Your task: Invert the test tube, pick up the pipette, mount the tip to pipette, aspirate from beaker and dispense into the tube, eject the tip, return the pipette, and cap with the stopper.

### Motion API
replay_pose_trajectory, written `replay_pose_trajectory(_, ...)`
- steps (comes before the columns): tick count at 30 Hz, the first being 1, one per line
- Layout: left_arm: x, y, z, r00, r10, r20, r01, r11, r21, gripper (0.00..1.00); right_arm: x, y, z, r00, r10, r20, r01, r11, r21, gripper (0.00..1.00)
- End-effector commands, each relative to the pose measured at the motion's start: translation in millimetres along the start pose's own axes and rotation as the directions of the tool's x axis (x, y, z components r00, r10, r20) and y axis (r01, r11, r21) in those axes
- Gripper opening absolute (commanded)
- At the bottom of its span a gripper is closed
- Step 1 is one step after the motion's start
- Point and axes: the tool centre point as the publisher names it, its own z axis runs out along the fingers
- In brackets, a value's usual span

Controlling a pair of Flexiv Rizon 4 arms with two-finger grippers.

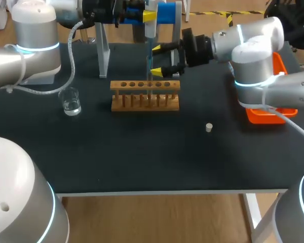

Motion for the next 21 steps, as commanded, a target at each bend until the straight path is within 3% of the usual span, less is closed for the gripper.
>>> replay_pose_trajectory(1, -1.4, -0.4, -1.0, 1.000, 0.000, -0.005, 0.000, 1.000, -0.001, 0.00, -6.7, -3.6, 13.7, 1.000, 0.006, -0.002, -0.005, 1.000, 0.017, 1.00)
replay_pose_trajectory(12, -1.4, -0.4, -1.0, 1.000, 0.000, -0.005, 0.000, 1.000, -0.001, 0.00, -6.8, -13.0, 28.3, 0.999, -0.038, 0.036, 0.034, 0.993, 0.111, 1.00)
replay_pose_trajectory(21, -1.4, -0.4, -1.0, 1.000, 0.000, -0.005, 0.000, 1.000, -0.001, 0.00, -6.2, -17.2, 33.2, 0.997, -0.042, 0.057, 0.035, 0.991, 0.127, 1.00)
